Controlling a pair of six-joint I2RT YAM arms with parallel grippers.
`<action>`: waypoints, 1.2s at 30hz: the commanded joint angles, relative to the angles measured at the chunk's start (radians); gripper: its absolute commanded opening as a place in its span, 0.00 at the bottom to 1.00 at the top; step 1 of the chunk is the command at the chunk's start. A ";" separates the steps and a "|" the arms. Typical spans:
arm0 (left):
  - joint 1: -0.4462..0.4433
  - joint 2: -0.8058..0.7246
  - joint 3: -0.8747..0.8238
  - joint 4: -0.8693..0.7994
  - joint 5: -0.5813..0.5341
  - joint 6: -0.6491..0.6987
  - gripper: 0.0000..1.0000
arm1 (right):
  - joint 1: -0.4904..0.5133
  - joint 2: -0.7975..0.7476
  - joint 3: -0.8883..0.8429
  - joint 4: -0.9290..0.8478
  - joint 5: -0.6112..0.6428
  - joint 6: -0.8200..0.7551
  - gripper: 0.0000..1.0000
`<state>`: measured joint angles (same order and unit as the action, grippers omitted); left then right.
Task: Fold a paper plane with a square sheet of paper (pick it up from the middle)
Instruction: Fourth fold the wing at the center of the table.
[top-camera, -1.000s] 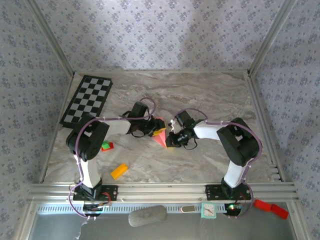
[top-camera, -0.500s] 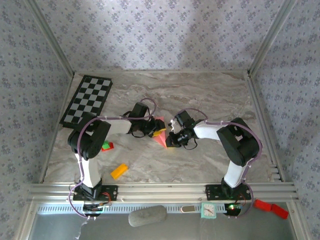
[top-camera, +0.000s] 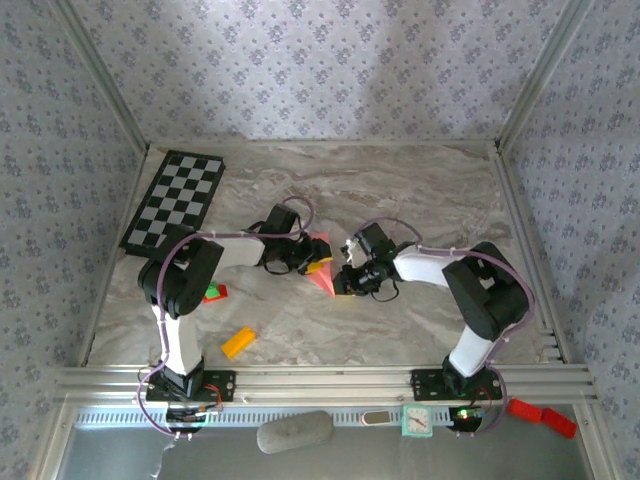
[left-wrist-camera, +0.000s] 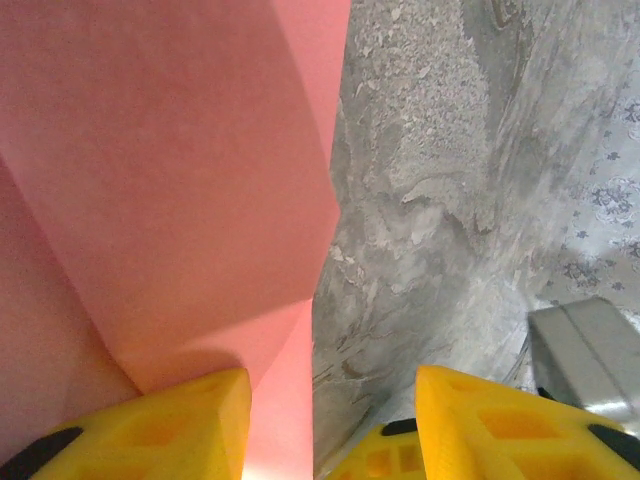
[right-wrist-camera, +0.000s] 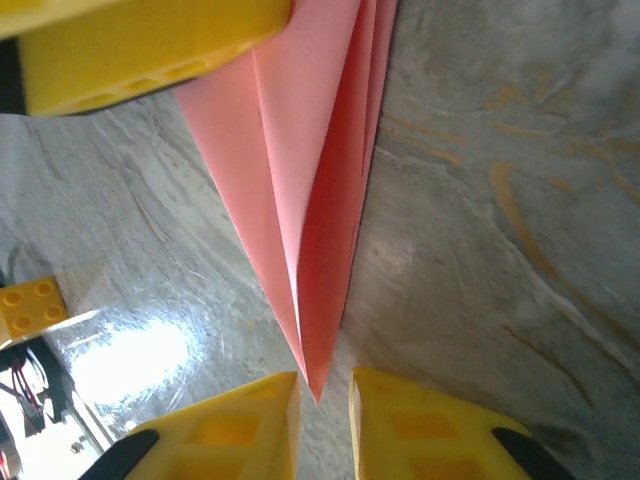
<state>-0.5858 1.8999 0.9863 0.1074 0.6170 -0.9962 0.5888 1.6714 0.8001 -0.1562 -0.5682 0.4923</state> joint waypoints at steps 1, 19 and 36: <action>-0.006 0.036 0.011 -0.051 -0.028 0.003 0.48 | -0.009 -0.077 -0.017 0.015 0.037 0.034 0.23; -0.004 0.038 0.001 -0.066 -0.048 -0.035 0.48 | 0.073 0.034 0.078 0.072 0.084 0.078 0.08; -0.002 0.038 0.000 -0.078 -0.052 -0.038 0.43 | 0.062 0.056 0.020 0.082 0.127 0.106 0.04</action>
<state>-0.5854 1.9041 0.9905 0.1009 0.6018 -1.0233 0.6575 1.7168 0.8406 -0.0700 -0.4583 0.5804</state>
